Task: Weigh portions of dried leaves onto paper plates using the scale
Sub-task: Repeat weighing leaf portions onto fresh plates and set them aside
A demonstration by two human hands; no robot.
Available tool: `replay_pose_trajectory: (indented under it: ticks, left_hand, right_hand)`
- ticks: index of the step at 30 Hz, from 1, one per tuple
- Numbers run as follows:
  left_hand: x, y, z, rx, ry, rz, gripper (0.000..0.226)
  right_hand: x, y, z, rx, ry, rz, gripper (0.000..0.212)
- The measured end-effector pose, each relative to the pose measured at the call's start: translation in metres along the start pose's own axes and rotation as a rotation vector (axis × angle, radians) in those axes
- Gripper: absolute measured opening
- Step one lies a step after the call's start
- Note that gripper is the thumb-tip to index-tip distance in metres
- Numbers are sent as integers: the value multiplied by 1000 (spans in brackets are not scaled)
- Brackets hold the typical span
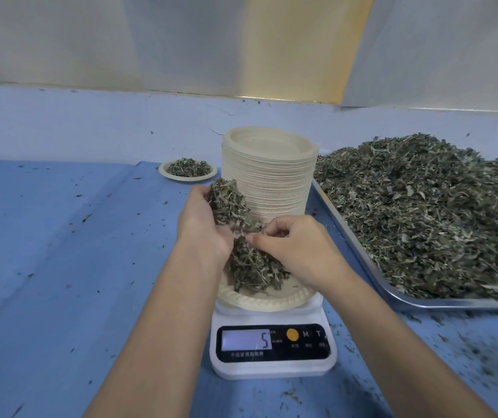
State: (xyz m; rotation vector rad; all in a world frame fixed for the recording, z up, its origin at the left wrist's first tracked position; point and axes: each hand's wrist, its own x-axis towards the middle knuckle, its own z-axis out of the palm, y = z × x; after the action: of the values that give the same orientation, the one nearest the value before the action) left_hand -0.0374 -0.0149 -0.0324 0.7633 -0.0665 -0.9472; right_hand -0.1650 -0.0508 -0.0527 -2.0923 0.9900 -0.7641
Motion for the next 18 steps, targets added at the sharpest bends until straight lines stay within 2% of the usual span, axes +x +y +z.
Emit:
replay_pose_trajectory:
  ticks: [4, 7, 13, 18]
  left_hand:
    - [-2, 6, -2, -116, 6, 6, 16]
    - [-5, 9, -1, -173, -10, 31, 14]
    - [-12, 6, 5, -160, -63, -1, 14]
    - [-14, 1, 7, -43, -113, -52, 15]
  right_hand:
    - [0, 1, -2, -90, 27, 29, 36]
    - [-1, 1, -3, -83, 64, 40, 33]
    - [2, -2, -5, 167, 188, -16, 21]
    - [3, -1, -5, 258, 173, -29, 15]
